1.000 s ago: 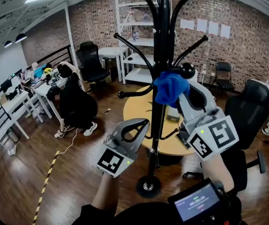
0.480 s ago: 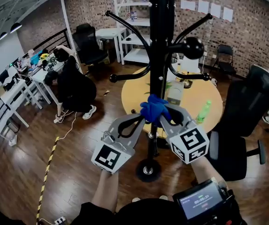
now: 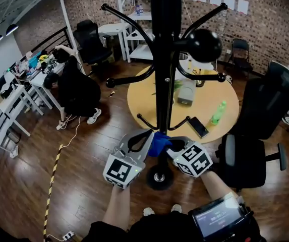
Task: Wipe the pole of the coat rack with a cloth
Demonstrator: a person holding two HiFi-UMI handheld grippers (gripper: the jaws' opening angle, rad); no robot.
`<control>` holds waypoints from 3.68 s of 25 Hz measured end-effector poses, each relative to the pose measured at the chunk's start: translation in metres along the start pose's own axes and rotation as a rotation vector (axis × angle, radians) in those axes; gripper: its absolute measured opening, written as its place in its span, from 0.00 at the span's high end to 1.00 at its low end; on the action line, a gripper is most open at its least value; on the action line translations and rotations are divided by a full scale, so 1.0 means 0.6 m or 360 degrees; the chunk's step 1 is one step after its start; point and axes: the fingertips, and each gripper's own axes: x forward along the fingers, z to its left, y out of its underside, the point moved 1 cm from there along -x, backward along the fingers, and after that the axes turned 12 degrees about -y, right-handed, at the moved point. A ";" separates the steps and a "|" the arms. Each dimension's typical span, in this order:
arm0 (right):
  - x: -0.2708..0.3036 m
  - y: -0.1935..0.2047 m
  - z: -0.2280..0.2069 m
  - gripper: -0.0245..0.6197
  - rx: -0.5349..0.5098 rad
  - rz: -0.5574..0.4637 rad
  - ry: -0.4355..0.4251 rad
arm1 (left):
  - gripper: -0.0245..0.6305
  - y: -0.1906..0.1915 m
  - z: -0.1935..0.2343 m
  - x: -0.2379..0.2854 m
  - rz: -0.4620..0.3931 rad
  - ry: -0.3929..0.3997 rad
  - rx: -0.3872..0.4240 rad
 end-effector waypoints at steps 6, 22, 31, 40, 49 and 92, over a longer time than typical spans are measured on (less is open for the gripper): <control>-0.025 0.010 0.083 0.88 0.0062 0.0041 -0.0331 | 0.96 0.017 -0.001 -0.011 0.0053 -0.0014 -0.0019; -0.094 -0.173 -0.010 0.88 -0.0363 -0.0400 0.0208 | 0.96 -0.024 0.020 -0.003 -0.0001 -0.0079 0.0090; -0.323 -0.471 0.051 0.88 -0.0595 -0.1258 0.0379 | 0.96 -0.144 0.019 0.001 -0.0233 -0.0076 0.0196; -0.418 -0.545 0.153 0.88 -0.0735 -0.1529 0.0104 | 0.96 -0.253 0.014 -0.018 -0.0453 -0.0114 0.0292; -0.382 -0.509 0.148 0.88 -0.0728 -0.1442 0.0002 | 0.96 -0.249 0.010 -0.023 -0.0426 -0.0200 0.0268; -0.093 -0.302 0.075 0.88 -0.0067 -0.0769 0.1522 | 0.96 -0.108 0.113 0.014 -0.0515 0.1107 -0.0077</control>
